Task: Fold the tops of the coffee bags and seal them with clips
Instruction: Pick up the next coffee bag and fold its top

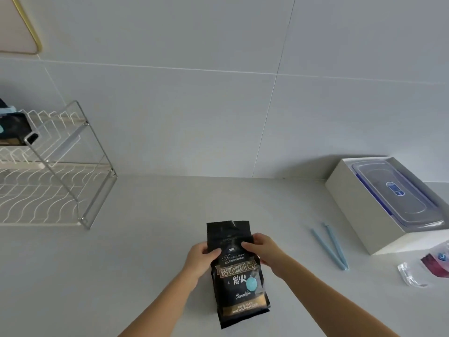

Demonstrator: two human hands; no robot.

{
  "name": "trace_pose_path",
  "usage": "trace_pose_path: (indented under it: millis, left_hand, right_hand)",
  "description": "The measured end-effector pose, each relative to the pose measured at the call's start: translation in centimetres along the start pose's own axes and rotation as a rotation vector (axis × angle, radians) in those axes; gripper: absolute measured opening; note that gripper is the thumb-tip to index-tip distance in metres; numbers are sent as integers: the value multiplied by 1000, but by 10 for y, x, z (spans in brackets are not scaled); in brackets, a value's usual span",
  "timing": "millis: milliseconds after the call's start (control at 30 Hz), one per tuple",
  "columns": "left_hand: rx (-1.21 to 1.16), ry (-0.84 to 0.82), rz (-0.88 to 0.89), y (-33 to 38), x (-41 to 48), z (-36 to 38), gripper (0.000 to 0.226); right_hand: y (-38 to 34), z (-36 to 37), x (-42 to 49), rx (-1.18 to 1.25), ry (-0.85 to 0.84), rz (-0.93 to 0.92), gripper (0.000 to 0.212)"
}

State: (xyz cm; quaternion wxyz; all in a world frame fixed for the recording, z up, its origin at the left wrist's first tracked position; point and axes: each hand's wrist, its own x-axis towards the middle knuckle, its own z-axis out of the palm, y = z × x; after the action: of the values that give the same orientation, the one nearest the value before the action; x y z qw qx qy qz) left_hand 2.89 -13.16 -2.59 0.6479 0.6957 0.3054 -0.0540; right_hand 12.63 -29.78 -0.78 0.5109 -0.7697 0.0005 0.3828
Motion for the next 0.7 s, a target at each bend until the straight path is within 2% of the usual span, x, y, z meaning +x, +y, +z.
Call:
trace_pose_path:
  millis: [67,200,367,467,567,633,700]
  left_hand:
    - [-38,8,85,9,-1,0,12]
    - [-161,75,233,33,1,-10,5]
    - [-188,64,438,70,7,-30,4]
    - [-102,35,359,67,16,-33,10]
    - [-32,-22,155,36,20,-29,18]
    - [-72,-22,124,24,19,-26,14]
    - [-96,-16,169,27,20,-28,13]
  right_hand:
    - [-8,1,0,51,-7,-73,18]
    - [-36,-2,-2,47,14,-286,16]
    - [-75,-2,-7,147,50,-529,21]
    - [-70,2,-3,32,83,-519,19]
    - [-39,6,5,-224,22,-349,26]
    - [-28,4,7,-213,14,-306,23]
    - [-33,2,7,-177,52,-365,14]
